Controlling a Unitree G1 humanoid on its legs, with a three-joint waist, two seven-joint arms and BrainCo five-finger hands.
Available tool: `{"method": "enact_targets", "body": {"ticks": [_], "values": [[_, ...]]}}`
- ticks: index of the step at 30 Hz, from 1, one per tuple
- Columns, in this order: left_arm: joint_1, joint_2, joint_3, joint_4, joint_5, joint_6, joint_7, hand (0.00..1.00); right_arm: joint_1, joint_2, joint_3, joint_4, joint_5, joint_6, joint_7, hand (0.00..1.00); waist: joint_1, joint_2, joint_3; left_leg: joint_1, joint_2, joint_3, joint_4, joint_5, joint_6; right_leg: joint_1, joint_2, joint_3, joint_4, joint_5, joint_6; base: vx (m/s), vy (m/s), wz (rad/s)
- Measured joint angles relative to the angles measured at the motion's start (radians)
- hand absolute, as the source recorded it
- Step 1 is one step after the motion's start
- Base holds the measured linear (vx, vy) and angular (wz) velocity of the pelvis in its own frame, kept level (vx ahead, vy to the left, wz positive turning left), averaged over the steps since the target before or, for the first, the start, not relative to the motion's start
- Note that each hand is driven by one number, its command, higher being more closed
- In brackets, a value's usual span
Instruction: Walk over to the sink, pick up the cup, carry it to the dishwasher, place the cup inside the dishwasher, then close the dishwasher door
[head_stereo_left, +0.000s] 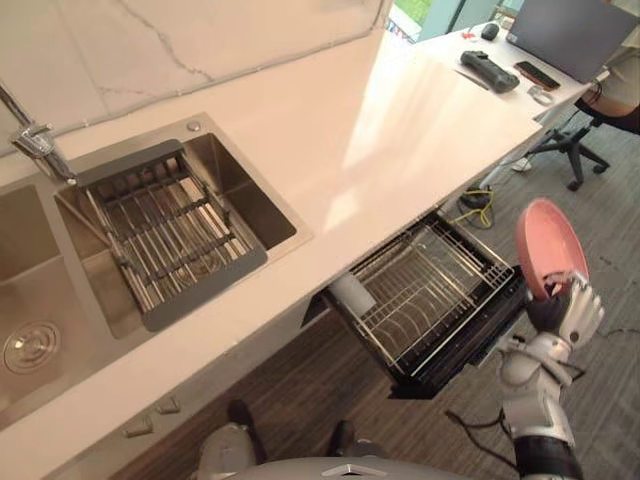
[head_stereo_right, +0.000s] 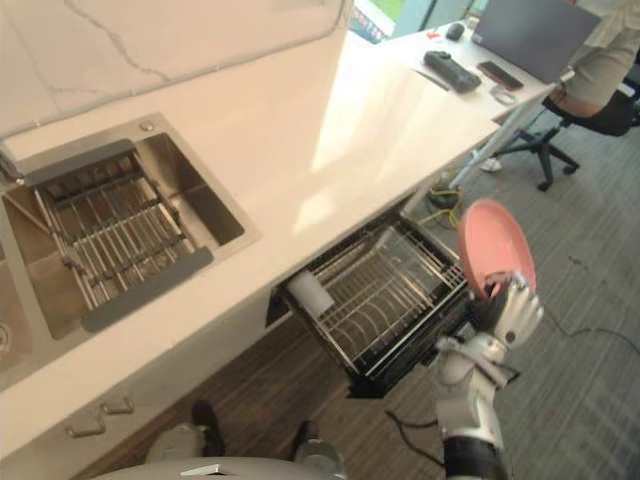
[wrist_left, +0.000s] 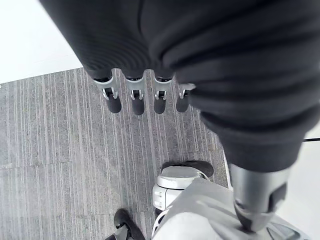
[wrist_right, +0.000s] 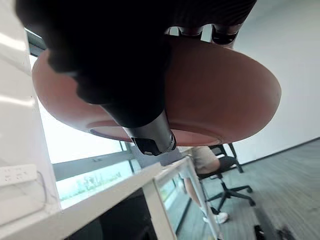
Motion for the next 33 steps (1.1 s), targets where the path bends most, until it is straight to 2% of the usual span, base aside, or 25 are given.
{"method": "enact_targets", "body": {"ticks": [6,9,14,20,26,29,33], "values": [[0.011,-0.026,-0.024,-0.002,-0.010,-0.037,-0.003,0.00,0.020,0.042,-0.013,0.001,0.000,-0.021,0.023,1.00,-0.004,0.031,0.016,0.015,-0.017,-0.005,-0.034,0.023,0.007,0.011,-0.004,-0.003,-0.023,0.015,0.001,-0.05,0.027,0.03],[0.009,-0.027,-0.030,-0.003,-0.010,-0.038,-0.004,0.00,0.017,0.059,-0.006,0.016,0.006,-0.021,0.043,1.00,0.000,0.043,0.026,0.022,-0.030,-0.009,-0.051,0.025,0.007,0.024,-0.008,-0.011,-0.042,0.028,0.005,-0.02,0.049,0.06],[0.008,-0.046,-0.054,-0.003,-0.006,-0.038,-0.012,0.00,0.001,0.059,0.025,0.093,0.011,-0.015,0.044,1.00,0.010,0.083,0.046,0.034,-0.069,-0.033,-0.090,0.034,0.002,0.035,-0.035,-0.035,-0.045,0.031,0.014,0.00,0.067,0.12],[0.007,-0.053,-0.069,-0.020,0.013,-0.033,-0.038,0.00,-0.117,0.049,0.079,0.202,0.012,0.003,0.065,1.00,0.025,0.099,0.080,0.027,-0.099,-0.072,-0.120,0.057,0.029,0.035,-0.052,-0.070,-0.043,0.038,0.034,0.03,0.046,0.18],[-0.014,-0.055,-0.082,-0.031,0.023,-0.032,-0.068,0.00,-0.274,-0.075,0.161,0.290,0.033,0.021,0.086,1.00,0.037,0.124,0.137,-0.003,-0.122,-0.156,-0.120,0.070,0.039,0.022,-0.061,-0.093,-0.031,0.045,0.048,0.02,0.014,0.17],[-0.039,-0.054,-0.100,-0.040,0.023,-0.032,-0.071,0.00,-0.389,-0.136,0.196,0.359,0.061,0.045,0.114,1.00,0.043,0.138,0.168,-0.047,-0.123,-0.206,-0.121,0.091,0.025,-0.022,-0.063,-0.107,-0.016,0.048,0.044,-0.04,-0.003,0.15],[-0.059,-0.055,-0.110,-0.041,0.022,-0.032,-0.092,0.00,-0.506,-0.229,0.233,0.491,0.151,0.080,0.128,1.00,0.049,0.158,0.232,-0.067,-0.129,-0.259,-0.150,0.125,-0.009,-0.063,-0.068,-0.108,0.003,0.052,0.036,-0.06,-0.009,0.02]]}}
